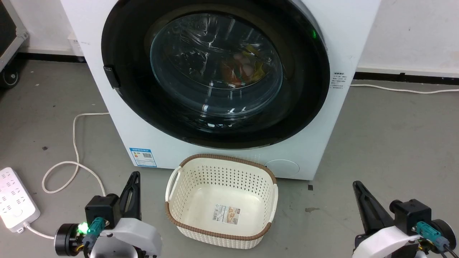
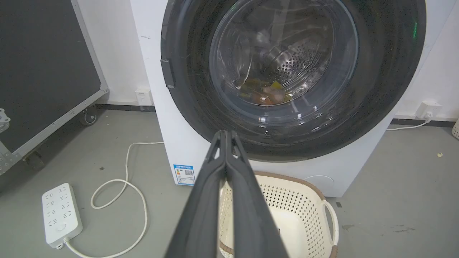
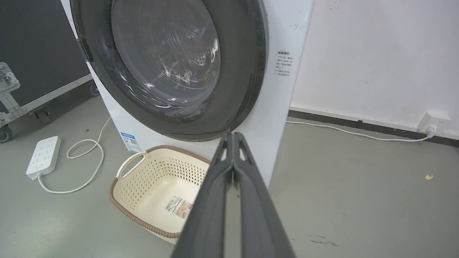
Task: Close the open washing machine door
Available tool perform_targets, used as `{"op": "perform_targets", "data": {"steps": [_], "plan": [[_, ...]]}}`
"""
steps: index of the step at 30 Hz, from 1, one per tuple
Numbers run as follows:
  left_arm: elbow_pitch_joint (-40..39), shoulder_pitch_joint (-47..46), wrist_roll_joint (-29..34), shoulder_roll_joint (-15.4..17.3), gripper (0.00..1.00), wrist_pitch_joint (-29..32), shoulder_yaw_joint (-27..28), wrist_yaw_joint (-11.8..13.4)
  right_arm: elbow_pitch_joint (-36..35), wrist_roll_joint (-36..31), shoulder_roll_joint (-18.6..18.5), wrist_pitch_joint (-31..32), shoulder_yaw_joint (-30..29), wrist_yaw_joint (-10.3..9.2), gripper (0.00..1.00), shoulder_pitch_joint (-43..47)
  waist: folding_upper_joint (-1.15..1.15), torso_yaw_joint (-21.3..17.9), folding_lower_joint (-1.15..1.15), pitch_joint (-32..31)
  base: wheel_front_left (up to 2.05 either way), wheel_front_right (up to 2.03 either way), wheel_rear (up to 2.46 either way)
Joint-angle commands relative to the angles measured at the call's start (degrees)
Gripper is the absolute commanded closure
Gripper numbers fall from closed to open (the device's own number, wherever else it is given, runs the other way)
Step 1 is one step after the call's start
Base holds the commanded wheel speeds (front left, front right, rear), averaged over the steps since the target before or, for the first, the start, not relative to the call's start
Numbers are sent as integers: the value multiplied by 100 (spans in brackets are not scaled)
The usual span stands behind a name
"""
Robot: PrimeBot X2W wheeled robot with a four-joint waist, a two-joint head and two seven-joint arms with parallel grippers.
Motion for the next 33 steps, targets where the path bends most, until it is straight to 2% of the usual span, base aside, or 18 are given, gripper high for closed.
{"op": "perform_targets", "data": {"steps": [1, 33], "plan": [[-35, 102, 77, -23, 100, 16, 24, -35, -44, -61, 11, 15, 12, -3, 100, -61, 0, 3, 0, 1, 0, 0, 0], [-230, 198, 589, -219, 100, 204, 159, -75, -180, -293, 15, 164, 57, -4, 100, -91, 0, 84, -1, 22, 0, 0, 0]]}}
